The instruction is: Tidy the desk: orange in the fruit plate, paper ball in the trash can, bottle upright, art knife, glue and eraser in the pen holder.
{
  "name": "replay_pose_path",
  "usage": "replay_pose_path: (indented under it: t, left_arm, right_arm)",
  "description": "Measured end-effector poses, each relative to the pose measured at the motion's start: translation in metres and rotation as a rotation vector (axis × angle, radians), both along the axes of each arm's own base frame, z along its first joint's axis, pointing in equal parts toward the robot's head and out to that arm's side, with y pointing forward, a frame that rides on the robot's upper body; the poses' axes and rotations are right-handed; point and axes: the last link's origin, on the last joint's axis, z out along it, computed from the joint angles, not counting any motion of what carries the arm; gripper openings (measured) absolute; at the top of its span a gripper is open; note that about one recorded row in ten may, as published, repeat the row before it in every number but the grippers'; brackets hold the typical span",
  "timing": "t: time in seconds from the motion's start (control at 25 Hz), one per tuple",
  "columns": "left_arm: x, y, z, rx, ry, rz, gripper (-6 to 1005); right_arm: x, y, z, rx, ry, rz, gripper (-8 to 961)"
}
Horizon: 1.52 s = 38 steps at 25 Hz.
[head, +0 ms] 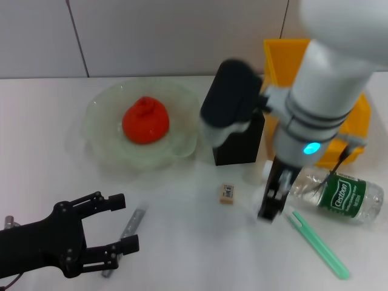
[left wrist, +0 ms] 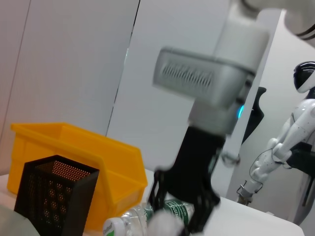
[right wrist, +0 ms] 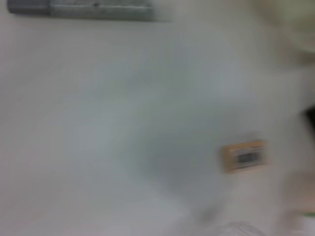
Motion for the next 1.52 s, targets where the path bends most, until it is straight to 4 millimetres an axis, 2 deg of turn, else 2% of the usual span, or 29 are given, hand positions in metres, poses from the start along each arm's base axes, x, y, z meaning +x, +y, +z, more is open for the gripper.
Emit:
replay_pose_path:
  t: [0.04, 0.08, 0.2, 0.24, 0.44, 0.64, 1.04, 1.08, 1.24, 1.52]
  left_arm:
    - [0.000, 0.000, 0.000, 0.002, 0.001, 0.000, 863]
    - [0.000, 0.000, 0.000, 0.003, 0.003, 0.001, 863]
    - [-0.001, 0.000, -0.001, 0.003, 0.003, 0.007, 863]
    - [-0.002, 0.000, -0.001, 0.003, 0.003, 0.008, 863]
    - [-0.003, 0.001, -0.001, 0.009, 0.008, 0.018, 863]
    - [-0.002, 0.001, -0.003, 0.009, 0.005, 0.021, 864]
    - [-0.002, 0.001, -0.002, 0.001, -0.006, 0.029, 864]
    - [-0.002, 0.001, -0.002, 0.001, -0.006, 0.029, 864]
    - [-0.001, 0.001, -0.002, -0.001, -0.009, 0.027, 864]
    - [-0.001, 0.000, -0.002, -0.008, -0.016, 0.031, 864]
  right_arm:
    - [-0.010, 0.001, 0.020, 0.060, -0.008, 0.031, 543]
    - [-0.010, 0.001, 0.020, 0.060, -0.008, 0.031, 543]
    - [-0.023, 0.005, 0.054, 0.192, -0.050, 0.079, 542]
    - [-0.029, 0.006, 0.072, 0.265, -0.058, 0.108, 542]
    - [-0.035, 0.006, 0.091, 0.340, -0.013, 0.143, 542]
    - [-0.023, 0.014, 0.097, 0.382, 0.002, 0.131, 545]
    - [0.032, 0.053, 0.112, 0.519, 0.092, 0.100, 574]
    - [0.032, 0.053, 0.112, 0.519, 0.092, 0.100, 577]
    - [0.055, 0.069, 0.102, 0.570, 0.133, 0.099, 588]
    - [0.060, 0.074, 0.093, 0.576, 0.143, 0.114, 608]
